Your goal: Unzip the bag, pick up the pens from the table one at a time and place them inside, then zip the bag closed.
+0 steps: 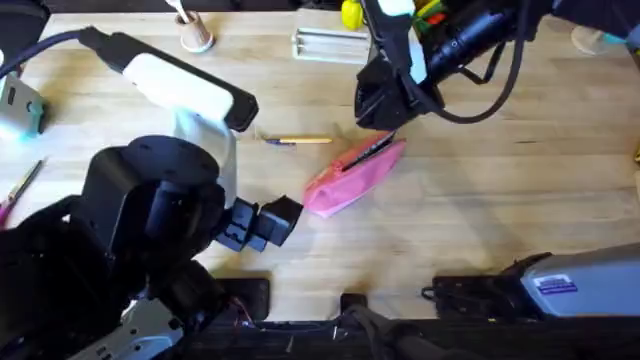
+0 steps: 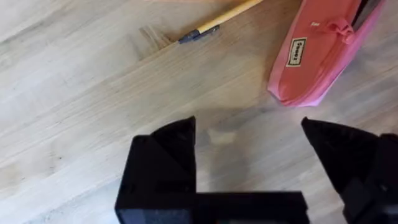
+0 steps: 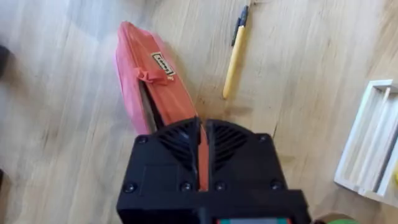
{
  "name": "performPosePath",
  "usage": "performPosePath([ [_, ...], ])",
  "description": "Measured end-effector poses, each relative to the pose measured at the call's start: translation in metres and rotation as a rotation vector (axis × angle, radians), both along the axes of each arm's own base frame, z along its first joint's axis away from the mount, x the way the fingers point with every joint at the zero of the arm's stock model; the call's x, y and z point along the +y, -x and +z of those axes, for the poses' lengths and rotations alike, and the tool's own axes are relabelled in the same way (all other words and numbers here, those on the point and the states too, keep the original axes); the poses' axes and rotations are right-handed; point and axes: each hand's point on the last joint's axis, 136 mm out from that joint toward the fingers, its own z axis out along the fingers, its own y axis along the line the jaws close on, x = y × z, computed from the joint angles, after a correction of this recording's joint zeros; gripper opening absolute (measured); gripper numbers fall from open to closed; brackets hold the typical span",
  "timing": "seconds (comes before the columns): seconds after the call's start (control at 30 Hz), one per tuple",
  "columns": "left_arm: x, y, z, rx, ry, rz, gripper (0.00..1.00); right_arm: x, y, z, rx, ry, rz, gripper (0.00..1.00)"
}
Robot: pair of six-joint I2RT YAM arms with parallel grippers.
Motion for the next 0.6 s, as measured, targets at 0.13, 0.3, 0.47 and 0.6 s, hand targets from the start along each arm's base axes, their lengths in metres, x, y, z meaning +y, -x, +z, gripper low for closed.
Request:
performPosePath([
  [0.13, 0.002, 0.0, 0.0, -0.001, -0.007, 0.005, 0.993, -0.005, 0.004, -0.002, 0.017, 0.012, 0.01, 0.034],
  [0.3, 0.004, -0.002, 0.0, -0.009, -0.018, 0.016, 0.993, -0.013, 0.001, -0.002, 0.005, 0.015, 0.014, 0.034],
  [0.47, 0.009, -0.004, 0.001, -0.026, -0.038, 0.036, 0.992, -0.016, 0.005, -0.012, 0.038, 0.032, 0.043, 0.033],
  [0.6, 0.011, -0.006, 0.002, -0.041, -0.064, 0.028, 0.993, -0.016, 0.004, -0.03, 0.09, 0.053, 0.059, 0.034],
])
